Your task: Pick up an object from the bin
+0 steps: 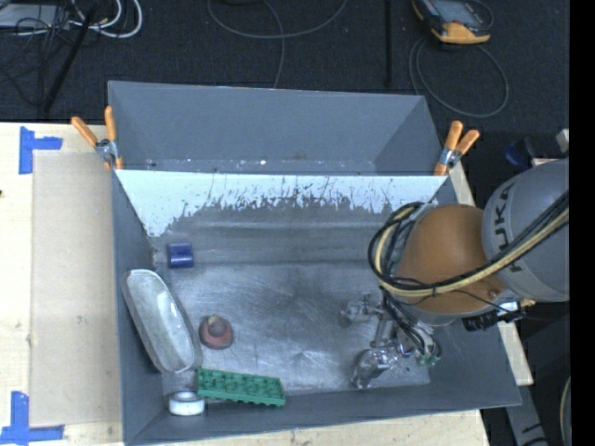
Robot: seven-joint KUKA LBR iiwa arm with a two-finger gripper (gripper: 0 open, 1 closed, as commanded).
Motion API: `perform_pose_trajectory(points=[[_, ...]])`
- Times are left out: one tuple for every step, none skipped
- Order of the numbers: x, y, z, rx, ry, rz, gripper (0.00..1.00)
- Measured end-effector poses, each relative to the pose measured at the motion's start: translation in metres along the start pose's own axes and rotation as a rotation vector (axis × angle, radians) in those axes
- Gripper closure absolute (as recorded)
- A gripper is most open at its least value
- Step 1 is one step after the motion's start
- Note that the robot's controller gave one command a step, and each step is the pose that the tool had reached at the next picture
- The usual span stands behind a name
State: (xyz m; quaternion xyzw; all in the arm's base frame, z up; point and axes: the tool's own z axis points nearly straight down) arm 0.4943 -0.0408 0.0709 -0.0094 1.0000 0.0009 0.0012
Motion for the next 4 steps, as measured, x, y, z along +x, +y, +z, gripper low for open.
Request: perform_pose_trajectory(points=[[0.004,-0.036,-0.003,0.002,0.002,0.156,0.0],[0.003,-0.036,-0.004,0.001,-0.002,0.158,1.0],[-0.015,-0.074,-0.127,0.004,-0.006,0.101,1.0],[-0.035,-0.054,-0.245,0.002,-0.003,-0.405,1.0]])
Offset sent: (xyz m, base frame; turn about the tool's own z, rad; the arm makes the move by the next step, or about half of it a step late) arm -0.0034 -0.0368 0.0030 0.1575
